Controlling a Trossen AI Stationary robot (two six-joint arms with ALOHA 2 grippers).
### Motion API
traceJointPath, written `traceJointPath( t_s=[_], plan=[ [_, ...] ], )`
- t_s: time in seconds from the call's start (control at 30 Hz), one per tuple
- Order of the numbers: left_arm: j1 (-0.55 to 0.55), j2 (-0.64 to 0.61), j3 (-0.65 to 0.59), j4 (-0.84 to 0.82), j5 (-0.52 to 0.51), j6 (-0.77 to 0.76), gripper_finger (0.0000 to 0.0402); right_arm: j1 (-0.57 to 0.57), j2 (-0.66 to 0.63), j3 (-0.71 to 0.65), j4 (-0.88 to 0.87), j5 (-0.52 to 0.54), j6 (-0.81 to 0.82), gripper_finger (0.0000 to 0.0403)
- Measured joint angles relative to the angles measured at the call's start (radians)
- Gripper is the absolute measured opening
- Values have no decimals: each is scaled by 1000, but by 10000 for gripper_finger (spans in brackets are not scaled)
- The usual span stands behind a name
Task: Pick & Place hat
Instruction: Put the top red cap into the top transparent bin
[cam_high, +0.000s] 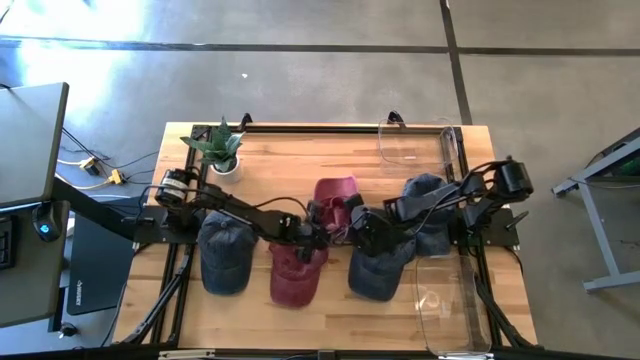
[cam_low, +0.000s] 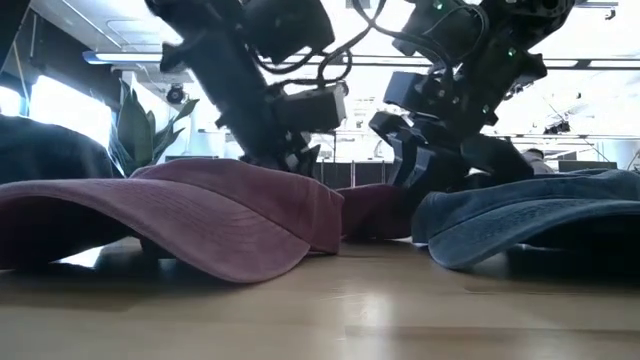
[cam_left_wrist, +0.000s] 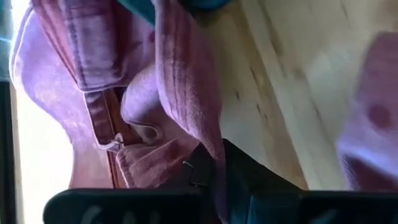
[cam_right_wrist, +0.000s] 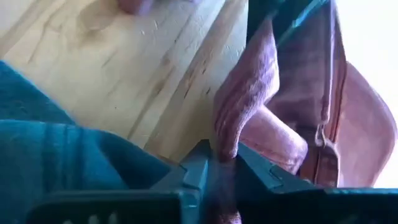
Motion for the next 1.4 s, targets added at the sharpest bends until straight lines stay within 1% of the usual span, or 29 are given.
traceJointPath(
  t_s=[0.1,0.2,0.27,0.33,0.4,0.47,0.57,0.63,0.67,0.7,0.8,0.97,1.03,1.1,1.13,1.23,1.3,1.4],
  plan=[
    [-15,0,58,-123,-2,-33,22,0,2,5,-13,-2,55,88],
    [-16,0,84,-186,9,-83,8,-13,-19,54,-131,-44,109,117],
    [-13,0,86,-211,24,-111,3,-30,-35,92,-200,-83,161,128],
    [-12,0,86,-230,22,-133,5,-49,-43,109,-211,-134,199,129],
    [-13,-1,87,-246,21,-142,4,-72,-48,101,-186,-214,206,120],
    [-13,-1,86,-269,21,-164,2,-94,-48,69,-106,-275,195,99],
    [-15,-1,86,-305,5,-215,1,-129,-24,10,74,-265,226,54],
    [-29,-1,86,-320,-34,-230,1,-150,-2,-18,169,-245,257,19],
    [-39,-1,86,-326,-54,-231,1,-160,10,-24,211,-236,272,10],
    [-48,-1,86,-331,-71,-231,1,-168,22,-28,249,-222,292,7],
    [-70,-1,75,-327,-94,-230,0,-190,61,-26,320,-204,375,17],
    [-93,-1,60,-322,-196,-238,0,-209,168,-26,404,-285,369,3],
    [-92,-1,60,-309,-219,-236,0,-209,206,-26,440,-295,355,6],
    [-92,-1,60,-298,-227,-218,0,-209,231,-9,412,-297,339,7],
    [-92,-1,60,-294,-227,-208,0,-209,236,14,372,-296,323,5],
    [-92,-1,68,-313,-209,-167,0,-208,239,76,199,-233,264,2],
    [-92,-1,97,-357,-159,-137,0,-206,237,114,95,-202,230,5],
    [-91,-1,166,-437,-19,-109,0,-203,234,159,-10,-203,166,3]
  ],
)
